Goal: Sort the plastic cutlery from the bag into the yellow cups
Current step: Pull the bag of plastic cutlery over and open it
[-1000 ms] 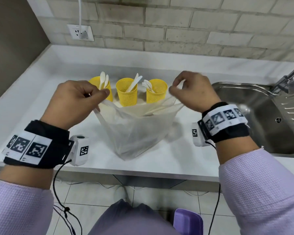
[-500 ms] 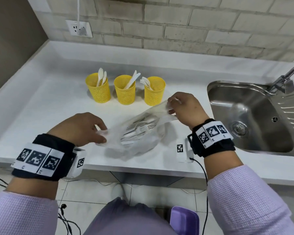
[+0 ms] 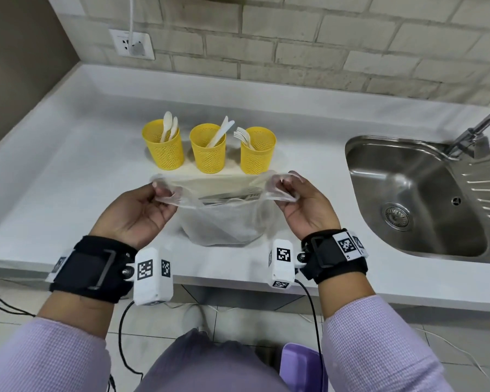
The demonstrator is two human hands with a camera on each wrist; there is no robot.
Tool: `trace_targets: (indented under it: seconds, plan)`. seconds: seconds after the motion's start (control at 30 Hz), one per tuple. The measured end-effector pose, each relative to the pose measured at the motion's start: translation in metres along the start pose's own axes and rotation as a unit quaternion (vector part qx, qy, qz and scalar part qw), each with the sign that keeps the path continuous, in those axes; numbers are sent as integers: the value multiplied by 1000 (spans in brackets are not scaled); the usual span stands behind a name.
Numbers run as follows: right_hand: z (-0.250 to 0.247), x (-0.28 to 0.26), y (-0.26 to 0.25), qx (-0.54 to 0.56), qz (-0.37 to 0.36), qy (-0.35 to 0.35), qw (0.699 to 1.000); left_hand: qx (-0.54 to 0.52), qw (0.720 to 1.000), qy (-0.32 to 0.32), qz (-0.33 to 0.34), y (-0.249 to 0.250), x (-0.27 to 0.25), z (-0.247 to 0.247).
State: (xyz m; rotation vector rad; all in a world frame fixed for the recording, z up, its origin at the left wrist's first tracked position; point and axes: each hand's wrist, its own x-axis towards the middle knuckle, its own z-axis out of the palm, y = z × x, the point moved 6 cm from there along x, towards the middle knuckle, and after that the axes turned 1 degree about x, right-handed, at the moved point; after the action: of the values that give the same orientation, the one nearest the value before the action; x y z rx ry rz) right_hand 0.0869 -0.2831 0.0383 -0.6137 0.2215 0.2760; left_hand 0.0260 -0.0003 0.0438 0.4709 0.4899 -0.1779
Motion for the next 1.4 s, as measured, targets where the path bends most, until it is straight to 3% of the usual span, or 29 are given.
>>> trace_targets:
  seconds: [0.1, 0.17, 0.23, 0.3, 0.37, 0.43, 0.47, 0.5, 0.57, 0.6, 0.63, 0.67, 0.7, 0.73, 0.8, 0.87, 0.9, 0.97, 1.0, 1.03, 1.07, 1.13, 1.17, 1.2, 1.23, 1.27, 1.33, 1.4]
  plan:
    - [-12, 4, 4, 59, 25, 46, 997, -65, 997, -4, -40, -7, 6, -2]
    - [-14, 6, 6, 109, 55, 42, 992, -89, 993, 0, -78, -10, 15, -8]
    - [-12, 6, 10, 138, 96, 25, 985, -78, 989, -20, -127, -17, 20, -9]
    - [-18, 6, 12, 77, 103, 62, 990, -16, 991, -13, -135, -22, 19, -8]
    - [-25, 4, 6, -45, 63, 131, 988, 86, 993, 40, -64, -17, 18, -8]
    - [-21, -2, -5, -205, 13, 172, 963, 231, 960, 147, 54, -3, 12, -15]
    - [-20, -6, -11, -308, -8, 193, 931, 342, 910, 205, 114, 6, 7, -19]
    - [-19, -9, -19, -409, -36, 219, 885, 470, 826, 249, 188, 16, 0, -18]
    - [-1, -21, -33, -569, -158, 234, 772, 653, 629, 234, 351, 24, -16, 6]
    - [17, -31, -37, -630, -235, 216, 708, 697, 553, 201, 410, 19, -23, 22]
    - [33, -39, -36, -688, -303, 196, 630, 723, 514, 185, 423, 14, -26, 33]
    - [47, -46, -32, -739, -341, 177, 553, 738, 510, 186, 401, 12, -26, 40]
    - [57, -50, -25, -782, -348, 162, 492, 748, 526, 194, 354, 10, -23, 42]
    - [59, -49, -18, -814, -328, 147, 456, 762, 538, 196, 302, 8, -18, 42]
    - [54, -41, -5, -865, -230, 121, 429, 795, 532, 166, 241, 2, -11, 43]
    - [40, -30, 4, -876, -159, 94, 445, 792, 553, 136, 217, -2, -6, 42]
    - [36, -26, 6, -865, -153, 84, 470, 776, 584, 129, 199, -4, -4, 39]
    - [32, -22, 6, -829, -186, 67, 523, 704, 679, 141, 157, -6, -2, 34]
    - [31, -20, 6, -812, -202, 62, 543, 670, 712, 157, 140, -6, -1, 33]
    - [30, -19, 7, -800, -215, 57, 557, 662, 719, 170, 129, -6, 0, 32]
    - [29, -19, 9, -791, -224, 49, 567, 679, 700, 179, 129, -4, 2, 32]
    - [27, -21, 12, -772, -235, 46, 589, 745, 622, 191, 144, 3, 8, 30]
    - [26, -22, 11, -758, -236, 56, 605, 762, 598, 195, 155, 7, 10, 28]
    - [22, -21, 8, -740, -231, 72, 628, 759, 599, 198, 162, 11, 13, 22]
    - [20, -21, 4, -721, -221, 88, 651, 737, 624, 195, 171, 14, 16, 17]
    - [15, -19, 2, -703, -204, 104, 674, 696, 668, 188, 186, 17, 17, 13]
    - [8, -14, 2, -657, -169, 132, 723, 574, 775, 169, 203, 16, 18, 7]
    - [-2, -10, 5, -524, -128, 162, 826, 413, 885, 136, 165, 8, 21, 3]
